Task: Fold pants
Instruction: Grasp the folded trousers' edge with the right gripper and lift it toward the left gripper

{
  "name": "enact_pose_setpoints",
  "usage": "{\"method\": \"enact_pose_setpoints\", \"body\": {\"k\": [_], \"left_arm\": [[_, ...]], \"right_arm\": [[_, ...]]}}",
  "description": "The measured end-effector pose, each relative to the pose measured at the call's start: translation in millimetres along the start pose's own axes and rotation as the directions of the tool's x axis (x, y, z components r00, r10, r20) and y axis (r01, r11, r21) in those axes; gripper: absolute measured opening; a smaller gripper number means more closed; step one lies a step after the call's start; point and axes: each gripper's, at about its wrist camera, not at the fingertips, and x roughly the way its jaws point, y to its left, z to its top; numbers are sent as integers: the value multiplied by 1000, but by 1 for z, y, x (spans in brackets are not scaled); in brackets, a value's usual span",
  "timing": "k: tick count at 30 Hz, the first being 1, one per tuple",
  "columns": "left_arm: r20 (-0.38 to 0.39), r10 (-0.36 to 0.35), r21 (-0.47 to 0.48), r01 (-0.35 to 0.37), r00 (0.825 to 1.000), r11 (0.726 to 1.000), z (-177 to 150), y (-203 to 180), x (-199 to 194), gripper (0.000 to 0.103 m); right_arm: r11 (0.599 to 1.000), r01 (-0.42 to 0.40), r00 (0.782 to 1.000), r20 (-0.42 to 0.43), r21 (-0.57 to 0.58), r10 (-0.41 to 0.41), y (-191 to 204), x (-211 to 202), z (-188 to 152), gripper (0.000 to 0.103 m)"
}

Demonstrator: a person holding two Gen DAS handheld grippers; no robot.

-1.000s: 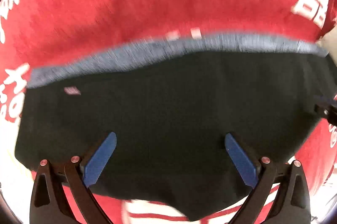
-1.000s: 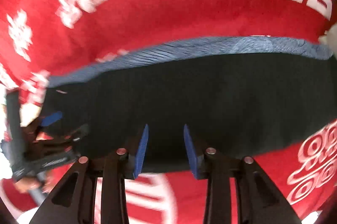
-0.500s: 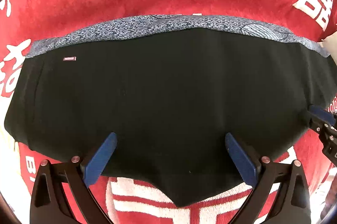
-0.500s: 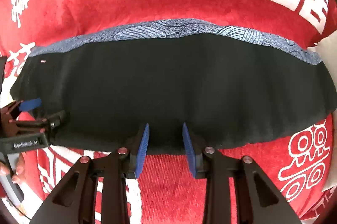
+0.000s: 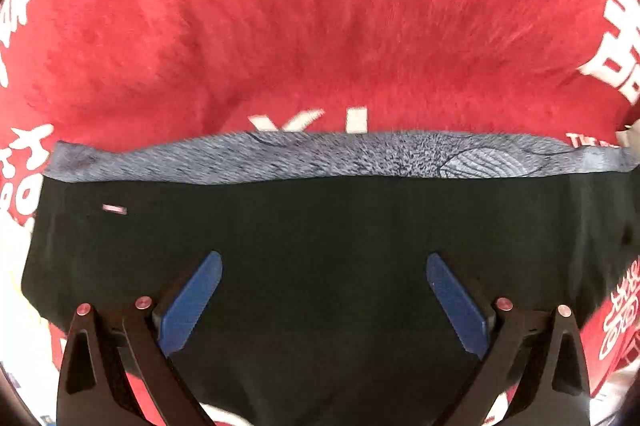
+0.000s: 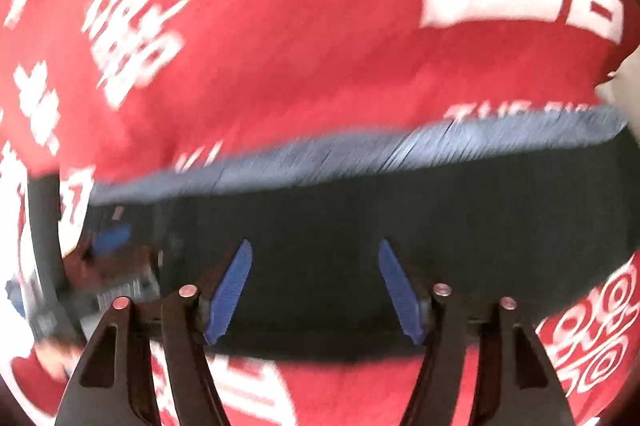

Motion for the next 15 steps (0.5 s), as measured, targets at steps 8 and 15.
{"method": "enact_pose_setpoints", "body": {"k": [8, 15], "left_arm": [[-9, -33, -101, 32, 999, 994, -15, 0, 20, 103], [-7, -19, -93, 18, 1000, 995, -19, -9, 20, 103]], "right_arm": [[992, 123, 991, -43, -37, -125, -65, 48, 53, 17], [932, 349, 937, -8, 99, -350, -167, 23, 80, 18]]}}
